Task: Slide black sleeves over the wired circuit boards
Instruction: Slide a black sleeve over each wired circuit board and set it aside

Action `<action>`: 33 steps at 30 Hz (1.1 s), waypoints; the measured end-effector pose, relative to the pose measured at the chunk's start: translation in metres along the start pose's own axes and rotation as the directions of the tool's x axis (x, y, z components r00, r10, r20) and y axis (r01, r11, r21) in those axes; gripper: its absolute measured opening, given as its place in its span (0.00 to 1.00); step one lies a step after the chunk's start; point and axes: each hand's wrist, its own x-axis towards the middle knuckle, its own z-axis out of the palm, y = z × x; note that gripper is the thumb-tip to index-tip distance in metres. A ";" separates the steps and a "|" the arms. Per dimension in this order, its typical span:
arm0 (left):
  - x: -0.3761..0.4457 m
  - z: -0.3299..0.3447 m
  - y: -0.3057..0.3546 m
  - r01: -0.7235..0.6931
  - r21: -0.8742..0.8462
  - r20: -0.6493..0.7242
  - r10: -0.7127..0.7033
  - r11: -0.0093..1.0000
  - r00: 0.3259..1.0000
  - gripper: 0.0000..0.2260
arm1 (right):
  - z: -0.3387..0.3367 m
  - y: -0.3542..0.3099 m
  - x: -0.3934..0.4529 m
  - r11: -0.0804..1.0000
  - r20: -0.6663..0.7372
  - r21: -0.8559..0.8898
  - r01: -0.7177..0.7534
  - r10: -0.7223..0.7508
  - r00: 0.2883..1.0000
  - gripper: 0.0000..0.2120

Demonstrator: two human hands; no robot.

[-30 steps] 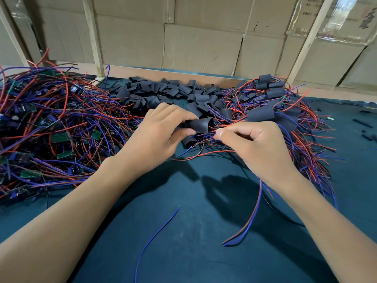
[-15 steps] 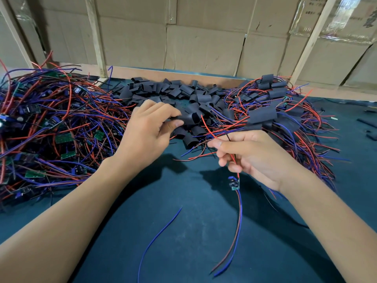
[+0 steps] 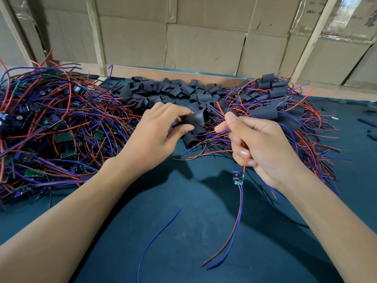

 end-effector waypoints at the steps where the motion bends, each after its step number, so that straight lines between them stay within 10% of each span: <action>1: 0.000 0.000 0.000 -0.005 -0.007 0.001 0.005 1.000 1.000 0.11 | 0.000 0.000 0.000 0.999 -0.037 -0.035 0.026 -0.028 0.999 0.16; 15: 0.000 0.000 0.004 -0.032 -0.009 0.029 0.032 0.999 0.999 0.11 | 0.008 0.001 -0.010 0.820 -0.088 -0.501 0.277 -0.367 0.926 0.12; 33: 0.005 0.001 0.013 -0.218 0.145 0.048 0.213 0.965 0.976 0.08 | 0.011 0.010 -0.005 0.958 -0.012 -0.281 0.059 -0.064 0.998 0.18</action>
